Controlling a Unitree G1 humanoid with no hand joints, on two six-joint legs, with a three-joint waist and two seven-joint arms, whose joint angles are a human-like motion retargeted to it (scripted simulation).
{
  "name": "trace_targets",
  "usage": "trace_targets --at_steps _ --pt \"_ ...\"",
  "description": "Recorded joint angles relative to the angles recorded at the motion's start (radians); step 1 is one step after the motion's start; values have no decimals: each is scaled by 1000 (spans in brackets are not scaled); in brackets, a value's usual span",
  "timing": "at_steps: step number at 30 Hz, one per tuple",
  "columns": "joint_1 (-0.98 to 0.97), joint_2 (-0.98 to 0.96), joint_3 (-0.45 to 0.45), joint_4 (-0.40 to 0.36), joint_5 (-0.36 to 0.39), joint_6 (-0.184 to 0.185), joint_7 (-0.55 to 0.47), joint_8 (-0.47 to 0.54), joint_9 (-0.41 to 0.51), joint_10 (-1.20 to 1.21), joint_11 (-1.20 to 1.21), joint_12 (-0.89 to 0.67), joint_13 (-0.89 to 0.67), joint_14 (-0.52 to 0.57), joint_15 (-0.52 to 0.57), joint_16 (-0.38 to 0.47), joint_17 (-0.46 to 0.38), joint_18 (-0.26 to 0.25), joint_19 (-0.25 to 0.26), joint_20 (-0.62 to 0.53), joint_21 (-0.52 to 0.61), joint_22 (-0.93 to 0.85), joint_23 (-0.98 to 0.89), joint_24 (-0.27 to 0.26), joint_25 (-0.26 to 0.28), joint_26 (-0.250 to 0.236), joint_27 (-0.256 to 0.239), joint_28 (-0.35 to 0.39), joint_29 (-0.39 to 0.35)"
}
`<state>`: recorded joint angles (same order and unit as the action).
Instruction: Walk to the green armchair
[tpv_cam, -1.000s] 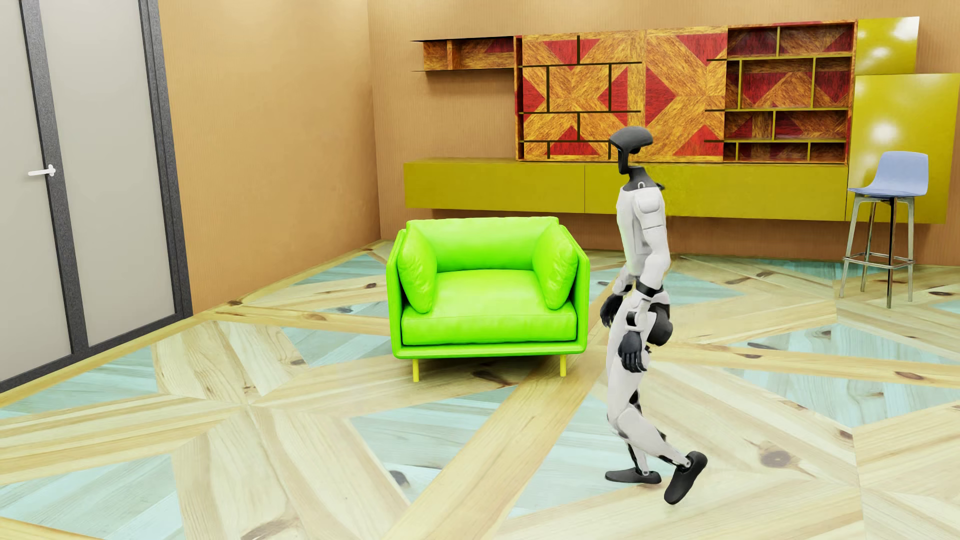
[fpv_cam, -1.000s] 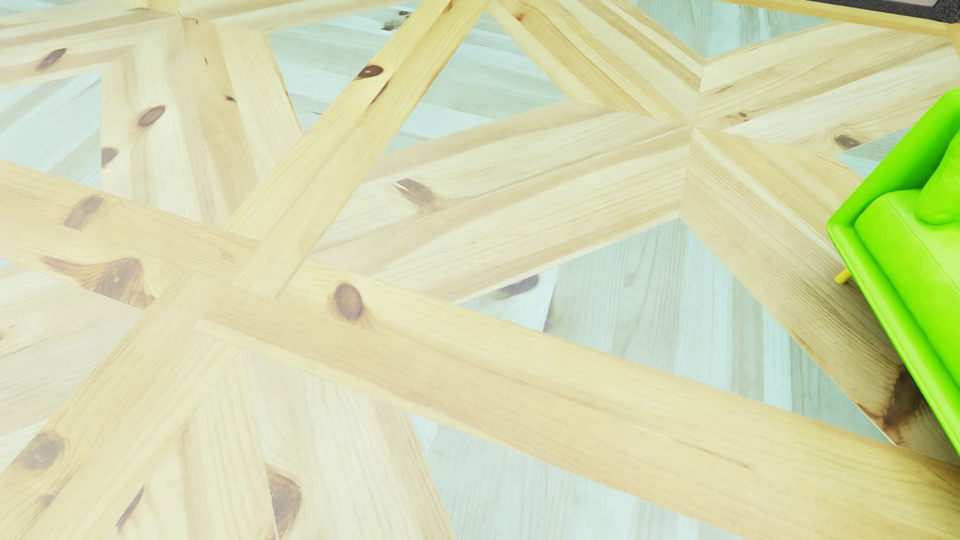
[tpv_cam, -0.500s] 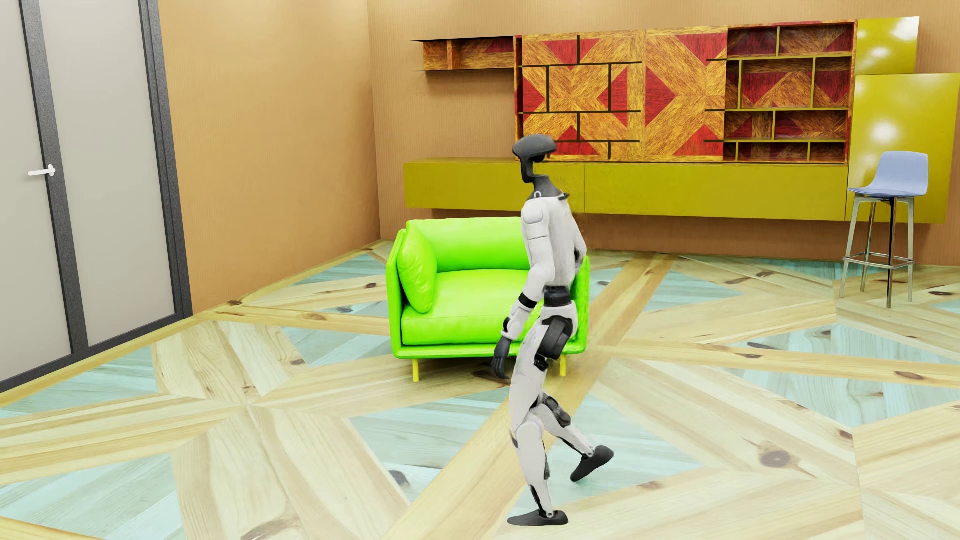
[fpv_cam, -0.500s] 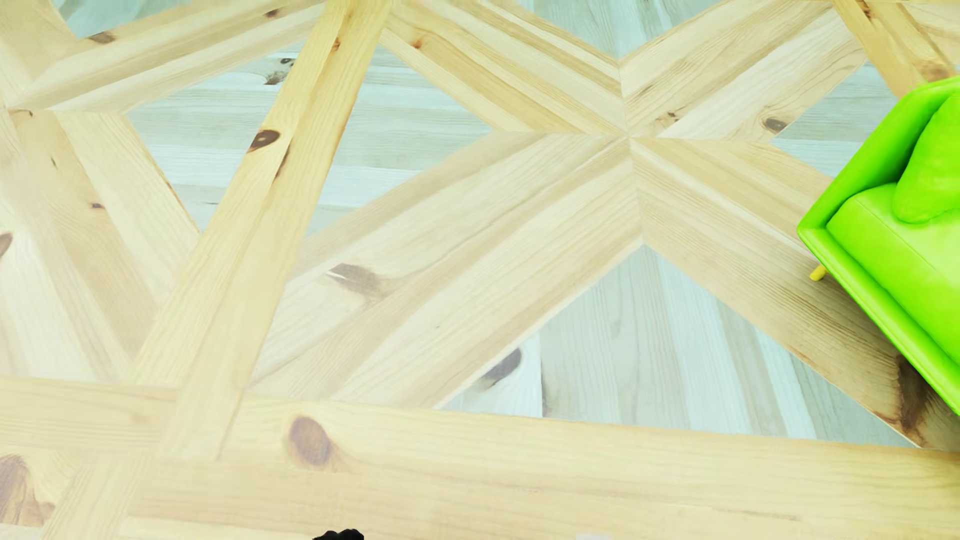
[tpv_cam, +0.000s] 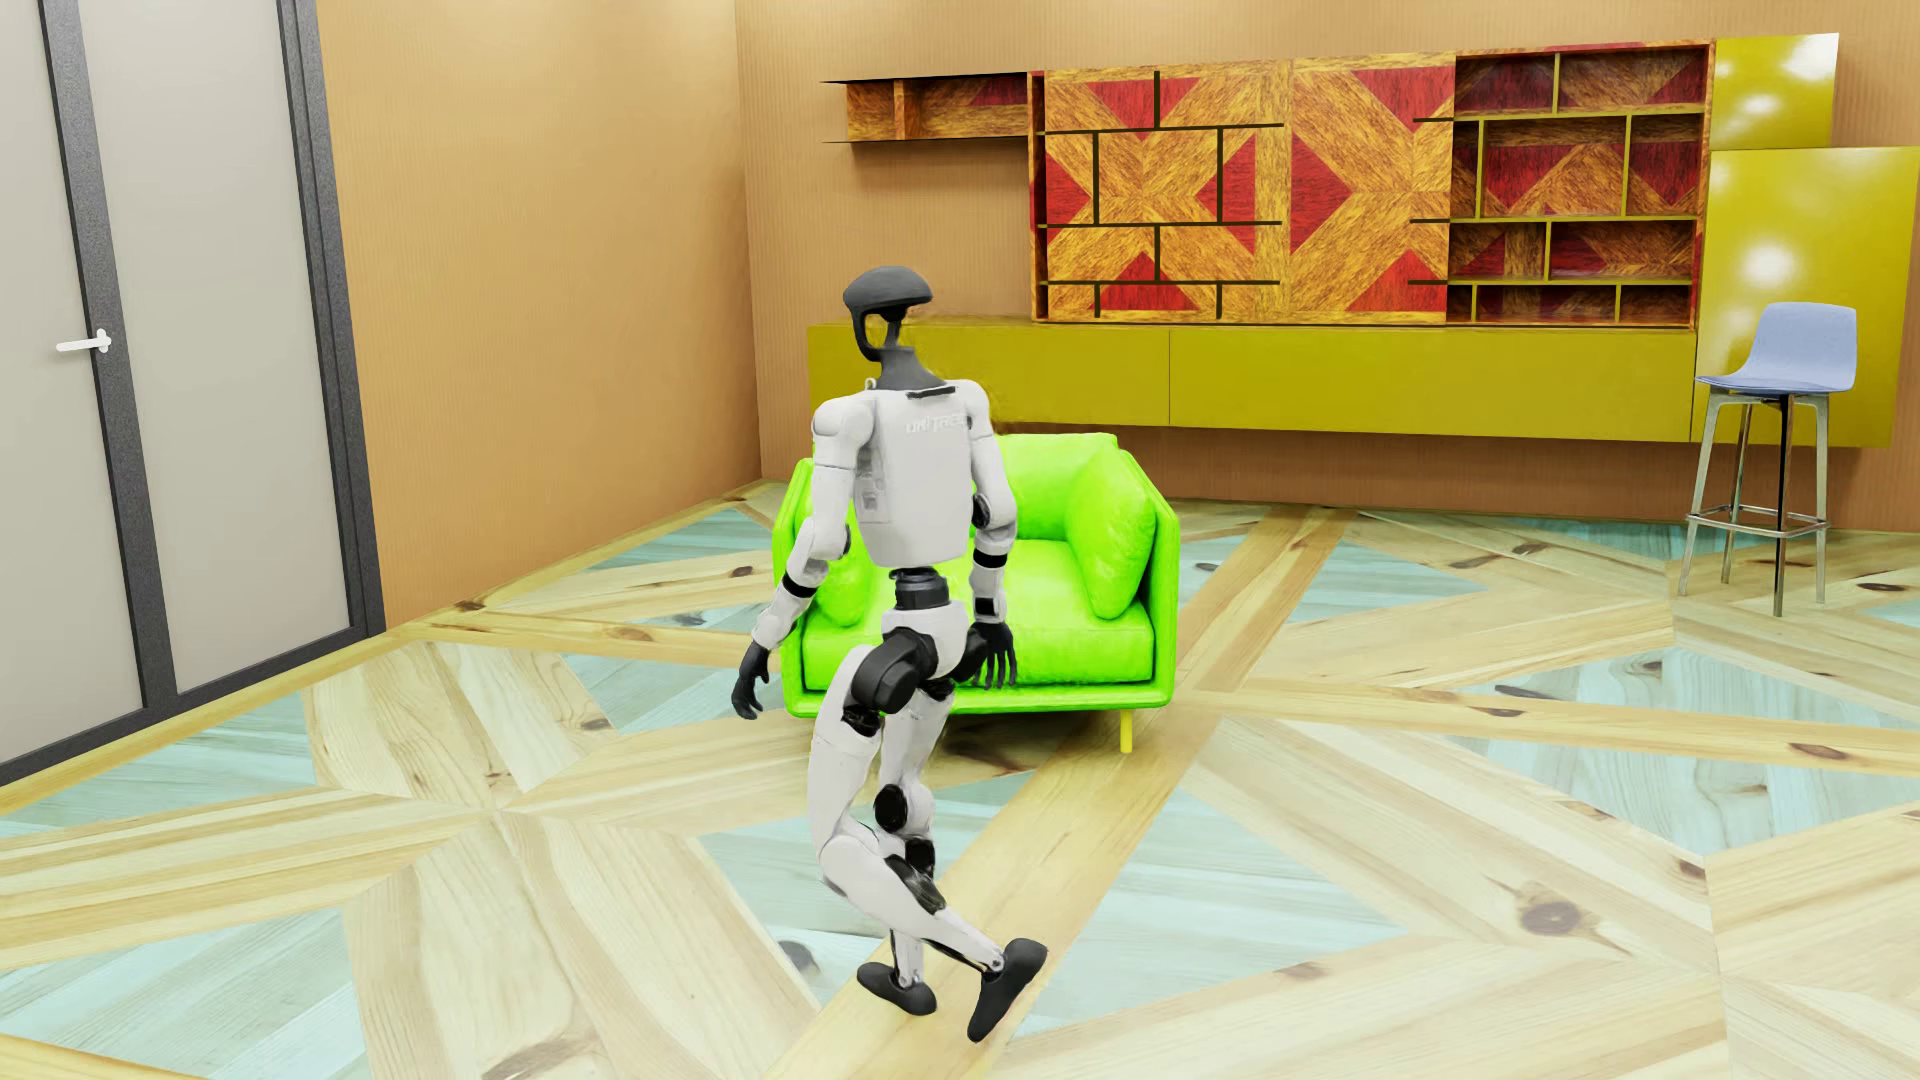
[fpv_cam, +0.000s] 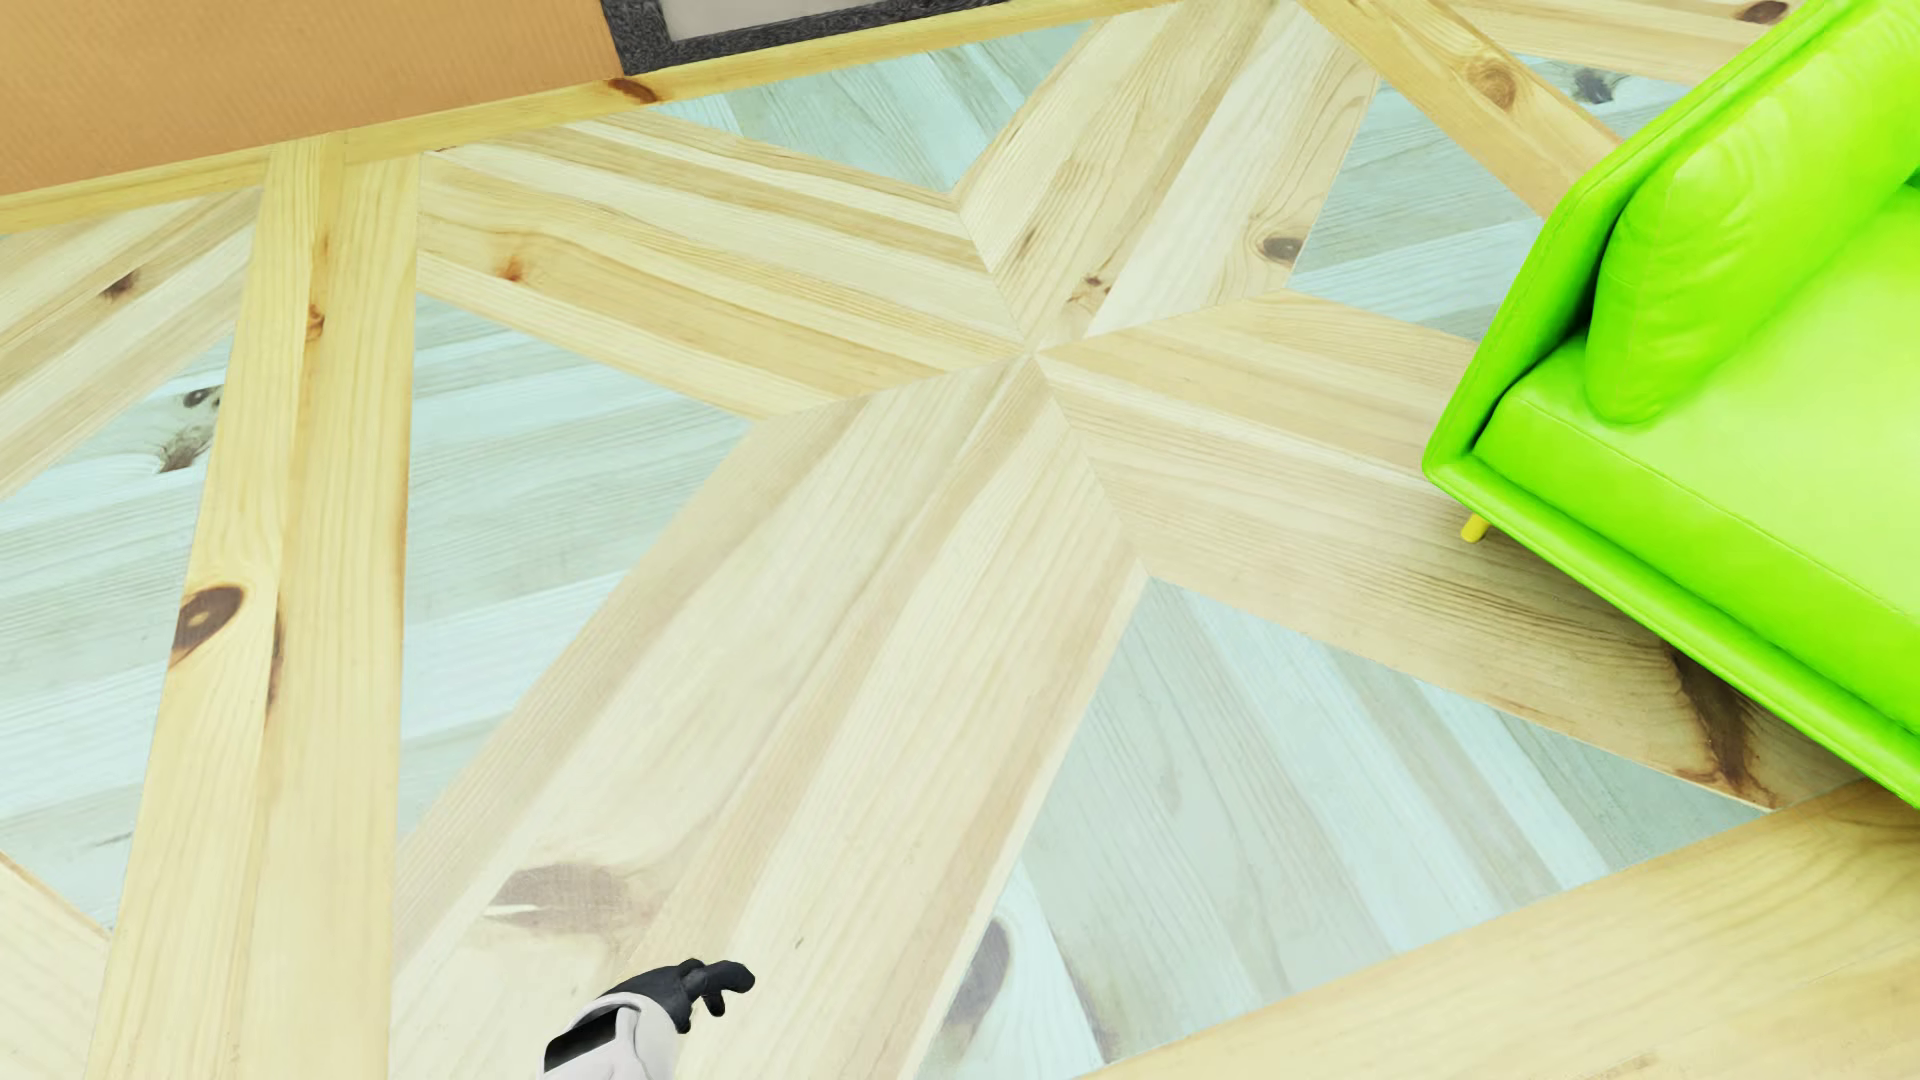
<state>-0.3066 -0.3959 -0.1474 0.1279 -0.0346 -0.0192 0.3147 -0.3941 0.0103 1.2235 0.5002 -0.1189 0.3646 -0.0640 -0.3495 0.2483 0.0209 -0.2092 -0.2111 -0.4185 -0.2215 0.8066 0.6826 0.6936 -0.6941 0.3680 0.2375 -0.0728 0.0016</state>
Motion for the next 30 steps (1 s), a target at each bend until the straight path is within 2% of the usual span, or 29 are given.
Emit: trace_targets --at_steps 1,2,4,5,7,8,9,10,11,12,13,14,15,16,17,18,20,21,22,23,24,25,27,28,29,30 --pt "-59 28 12 57 21 7 3 50 1 86 -6 38 -31 -16 -9 6 -16 39 18 3 18 18 -13 -7 -12 0 -16 -9 8" --pt "-117 54 26 107 42 14 -5 109 2 128 -11 90 -64 -25 -17 4 -28 73 38 30 27 24 -32 -29 -17 3 -27 15 1" --pt "-231 97 55 157 75 26 -72 234 4 83 -15 199 -123 -37 -34 -16 -41 66 83 93 44 32 -72 -85 -15 11 -68 83 -48" --pt "-271 113 69 170 85 32 -113 299 4 0 -12 245 -151 -37 -44 -28 -49 61 106 111 66 42 -91 -108 -14 15 -99 90 -70" --pt "-295 132 97 203 100 45 -165 431 2 -279 11 314 -199 -50 -74 -45 -75 94 156 114 147 63 -123 -122 -16 22 -151 54 -81" --pt "-285 141 110 188 104 51 -225 496 1 -457 19 339 -220 -39 -88 -52 -88 127 183 106 194 66 -139 -117 -16 20 -170 31 -74" --pt "-265 151 121 147 103 56 -338 563 0 -629 24 359 -237 -14 -102 -60 -99 113 211 103 239 62 -155 -112 -14 16 -184 18 -64" --pt "-234 160 129 105 98 61 -464 630 -1 -763 28 376 -248 28 -121 -71 -108 74 241 108 278 53 -172 -112 -10 14 -195 15 -55" --pt "-205 164 132 84 82 65 -527 695 -1 -802 38 384 -255 57 -142 -90 -119 -6 270 117 308 44 -192 -118 -4 13 -203 18 -48" --pt "-183 152 132 91 66 70 -480 753 3 -763 72 382 -256 -51 -174 -105 -126 -36 301 124 327 35 -214 -121 3 14 -211 26 -50" --pt "-174 130 131 90 37 69 -401 798 8 -710 116 364 -251 -125 -198 -115 -130 -28 326 113 327 30 -240 -107 12 15 -214 38 -67" --pt "-168 97 129 78 -7 60 -327 794 12 -677 153 331 -235 -159 -188 -112 -119 -3 342 83 309 29 -263 -69 27 20 -211 57 -105" --pt "-159 63 127 62 -72 48 -260 723 14 -668 178 291 -210 -172 -151 -94 -96 22 333 38 286 30 -275 -16 47 31 -207 77 -154" --pt "-139 37 125 43 -159 36 -200 567 12 -684 183 255 -181 -174 -97 -69 -77 47 270 -5 280 27 -273 38 60 40 -205 93 -191" --pt "-113 28 123 25 -246 26 -140 387 9 -710 176 233 -161 -174 -69 -45 -79 69 197 -30 301 5 -260 72 57 39 -205 105 -187" --pt "-82 28 121 9 -292 19 -80 255 5 -742 186 232 -153 -172 -77 -25 -100 89 193 -21 340 -42 -243 72 38 26 -209 118 -136" --pt "-24 14 121 -8 -256 11 44 187 0 -780 264 293 -167 -184 -112 -14 -155 120 313 83 408 -187 -216 -11 -24 -33 -218 161 9" --pt "-3 13 125 -11 -214 8 106 177 -3 -784 287 346 -179 -195 -112 -16 -164 134 373 141 419 -272 -215 -68 -55 -66 -212 185 46" --pt "13 30 131 -9 -177 3 165 138 -6 -786 275 392 -186 -205 -107 -23 -158 147 346 189 416 -345 -222 -107 -78 -90 -203 206 44" --pt "22 72 140 -4 -179 -1 221 37 -10 -777 214 425 -185 -214 -116 -34 -142 159 262 222 402 -401 -236 -116 -84 -103 -196 222 14" --pt "23 128 148 5 -190 -7 267 -82 -13 -757 112 443 -179 -220 -141 -46 -123 167 211 246 388 -439 -253 -96 -71 -108 -195 231 -22" --pt "14 168 151 23 -172 -10 294 -117 -14 -718 11 451 -175 -222 -150 -62 -110 168 191 269 384 -465 -267 -61 -46 -109 -199 234 -46" --pt "-72 189 152 121 -119 -9 294 -50 -3 -504 -82 447 -183 -152 -124 -102 -116 145 193 312 414 -495 -275 11 -6 -127 -208 233 -50" --pt "-153 188 155 190 -101 -5 259 -33 5 -346 -89 438 -185 -65 -113 -116 -128 129 199 322 430 -504 -274 39 -9 -146 -212 230 -39" --pt "-256 186 158 248 -89 1 191 -24 13 -190 -86 424 -183 18 -115 -125 -142 146 203 320 441 -512 -275 65 -14 -168 -217 222 -27" --pt "-346 183 160 285 -77 8 120 -20 19 -82 -80 414 -172 43 -119 -125 -151 152 207 317 446 -524 -282 92 -10 -198 -224 212 -17"
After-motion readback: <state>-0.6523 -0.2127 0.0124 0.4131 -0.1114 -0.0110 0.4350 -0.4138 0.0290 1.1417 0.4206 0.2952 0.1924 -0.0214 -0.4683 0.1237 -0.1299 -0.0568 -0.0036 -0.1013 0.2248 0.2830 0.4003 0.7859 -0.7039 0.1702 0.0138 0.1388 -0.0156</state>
